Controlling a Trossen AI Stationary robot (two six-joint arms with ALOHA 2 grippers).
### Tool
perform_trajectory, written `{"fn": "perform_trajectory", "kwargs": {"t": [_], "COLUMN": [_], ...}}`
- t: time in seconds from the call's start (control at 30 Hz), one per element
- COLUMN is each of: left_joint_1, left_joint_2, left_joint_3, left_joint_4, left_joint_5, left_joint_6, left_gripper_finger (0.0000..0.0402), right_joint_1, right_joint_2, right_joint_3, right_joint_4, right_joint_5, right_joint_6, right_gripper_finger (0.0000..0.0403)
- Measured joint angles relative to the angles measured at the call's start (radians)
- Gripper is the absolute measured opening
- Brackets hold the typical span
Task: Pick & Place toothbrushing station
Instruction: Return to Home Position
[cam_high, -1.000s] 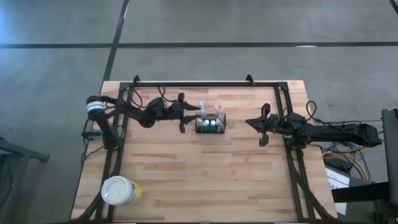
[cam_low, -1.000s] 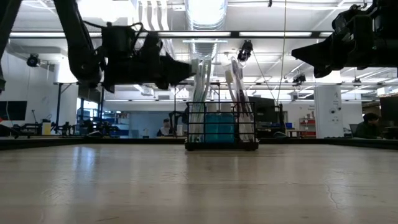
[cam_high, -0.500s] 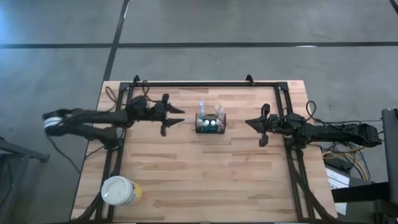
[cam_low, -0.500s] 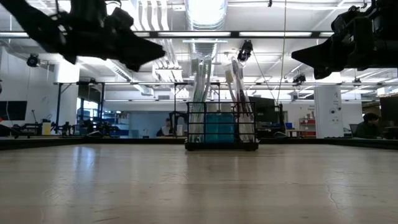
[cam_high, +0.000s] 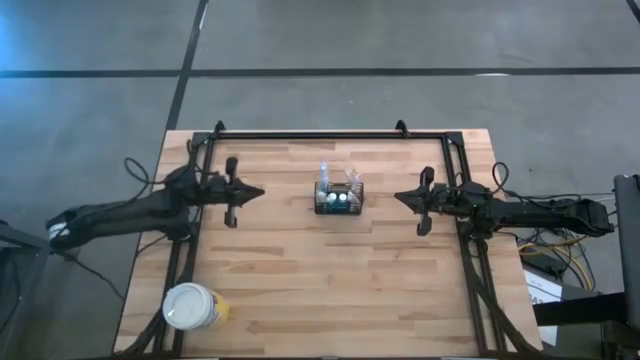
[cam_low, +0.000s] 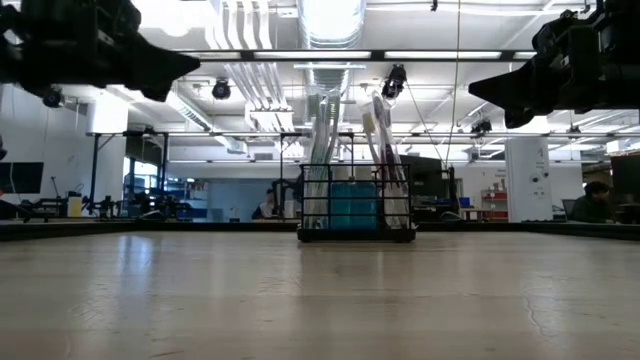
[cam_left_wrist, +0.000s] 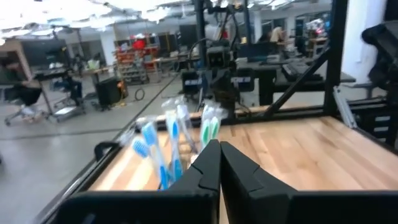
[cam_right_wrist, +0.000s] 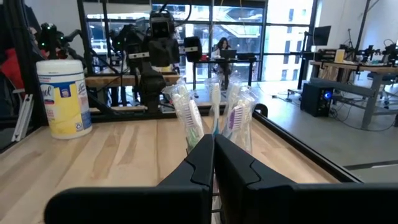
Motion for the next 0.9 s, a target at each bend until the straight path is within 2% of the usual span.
{"fn": "perform_trajectory", "kwargs": {"t": [0.13, 0.37, 0.5, 0.9], "left_joint_1": [0.000, -0.006, -0.006, -0.006], "left_joint_2": [-0.110, -0.207, -0.262, -0.499], "left_joint_3": [-0.016, -0.015, -0.035, -0.156], "left_joint_4": [-0.154, -0.323, -0.354, -0.407], "left_joint_5": [-0.019, -0.010, -0.012, -0.037], "left_joint_6": [0.003, 0.031, 0.042, -0.001], "left_gripper_finger": [0.0003, 0.0002, 0.0002, 0.0001], "right_joint_1": [0.000, 0.000, 0.000, 0.000], "right_joint_2": [-0.003, -0.003, -0.011, -0.075], "right_joint_3": [0.000, 0.000, 0.000, 0.000], "right_joint_4": [0.001, 0.022, 0.032, -0.029], "right_joint_5": [0.000, -0.005, -0.077, -0.081], "right_joint_6": [0.011, 0.040, 0.039, 0.050], "right_gripper_finger": [0.0008, 0.0008, 0.0008, 0.0008]}}
